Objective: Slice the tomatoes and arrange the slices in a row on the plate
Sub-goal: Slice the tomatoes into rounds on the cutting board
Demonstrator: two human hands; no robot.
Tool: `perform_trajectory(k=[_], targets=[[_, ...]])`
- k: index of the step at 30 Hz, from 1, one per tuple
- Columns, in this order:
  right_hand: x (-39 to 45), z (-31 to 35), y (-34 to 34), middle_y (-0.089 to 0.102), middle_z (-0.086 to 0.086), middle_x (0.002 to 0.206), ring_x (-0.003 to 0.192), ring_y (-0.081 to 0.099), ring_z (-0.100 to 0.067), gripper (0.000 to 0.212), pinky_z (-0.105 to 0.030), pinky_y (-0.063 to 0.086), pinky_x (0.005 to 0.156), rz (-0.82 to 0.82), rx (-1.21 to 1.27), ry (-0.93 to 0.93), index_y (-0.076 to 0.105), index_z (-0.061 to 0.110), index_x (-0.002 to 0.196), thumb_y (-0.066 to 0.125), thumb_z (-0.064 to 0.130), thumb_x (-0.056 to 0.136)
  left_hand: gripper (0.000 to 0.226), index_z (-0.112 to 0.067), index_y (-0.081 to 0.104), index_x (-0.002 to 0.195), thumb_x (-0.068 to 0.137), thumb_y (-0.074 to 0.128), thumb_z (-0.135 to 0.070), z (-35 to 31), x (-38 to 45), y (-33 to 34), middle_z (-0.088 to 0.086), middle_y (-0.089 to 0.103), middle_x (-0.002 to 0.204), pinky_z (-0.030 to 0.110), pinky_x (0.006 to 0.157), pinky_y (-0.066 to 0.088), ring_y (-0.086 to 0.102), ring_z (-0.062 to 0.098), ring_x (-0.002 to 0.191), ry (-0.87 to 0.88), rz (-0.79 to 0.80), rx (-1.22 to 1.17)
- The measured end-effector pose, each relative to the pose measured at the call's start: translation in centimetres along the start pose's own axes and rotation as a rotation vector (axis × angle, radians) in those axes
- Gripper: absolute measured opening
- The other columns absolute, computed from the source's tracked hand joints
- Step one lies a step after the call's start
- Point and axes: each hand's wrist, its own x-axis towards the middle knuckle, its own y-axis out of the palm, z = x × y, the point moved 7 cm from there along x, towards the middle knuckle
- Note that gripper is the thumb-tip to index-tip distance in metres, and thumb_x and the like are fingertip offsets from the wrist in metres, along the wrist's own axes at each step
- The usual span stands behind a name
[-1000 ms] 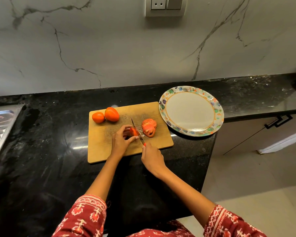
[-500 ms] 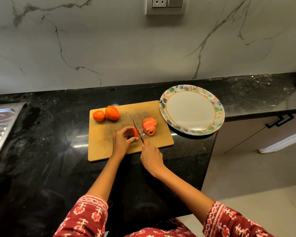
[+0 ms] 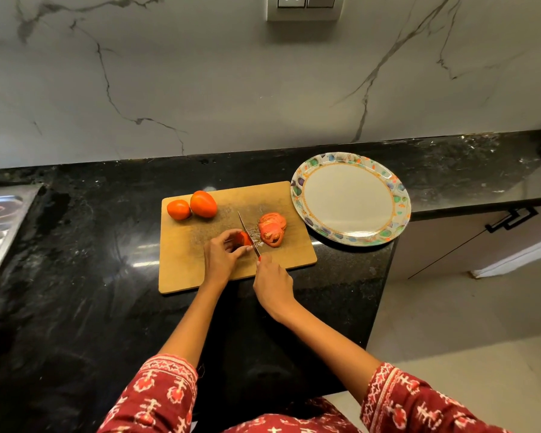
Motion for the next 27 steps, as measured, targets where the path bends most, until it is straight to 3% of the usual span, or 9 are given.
perform_trajectory(k=[11,17,20,27], targets=[[0.0,-0.4,0.7,0.061,-0.014,0.115,0.109,0.059,-0.033,0.022,-0.040,0.045,0.083,0.003,-0.030,-0.024,0.043,0.008,0.118,0.029,0.016,0.103,0.041,-0.006,0.064,0.103,0.066,0.078,0.003,0.2,-0.1,0.0,0.009,0.066,0.099,0.025,0.082,0.051,0.063,0.018,0.094,-0.005,0.009,-0.025],[1.5,0.5,0.3,0.061,-0.013,0.117,0.110,0.059,-0.031,0.025,-0.038,0.046,0.083,-0.012,-0.104,-0.058,0.042,0.006,0.122,0.027,0.015,0.103,0.039,-0.016,0.062,0.097,0.067,0.078,0.003,0.3,0.0,0.1,0.004,0.065,0.099,0.025,0.083,0.051,0.063,0.019,0.096,-0.007,0.018,-0.034],[0.8,-0.3,0.7,0.060,-0.011,0.117,0.110,0.059,-0.030,0.024,-0.038,0.047,0.083,0.010,-0.136,-0.058,0.041,0.007,0.121,0.027,0.015,0.103,0.039,-0.015,0.063,0.098,0.066,0.078,0.002,0.5,0.2,0.1,0.009,0.067,0.102,0.032,0.087,0.052,0.063,0.021,0.098,-0.019,0.029,-0.048],[1.2,-0.5,0.9,0.057,-0.016,0.122,0.115,0.054,-0.034,0.027,-0.040,0.044,0.087,0.068,-0.037,-0.016,0.045,0.002,0.121,0.031,0.014,0.102,0.041,-0.015,0.062,0.102,0.068,0.078,0.000,0.3,-0.4,0.3,0.010,0.067,0.104,0.031,0.086,0.052,0.064,0.020,0.098,0.007,0.012,-0.035]])
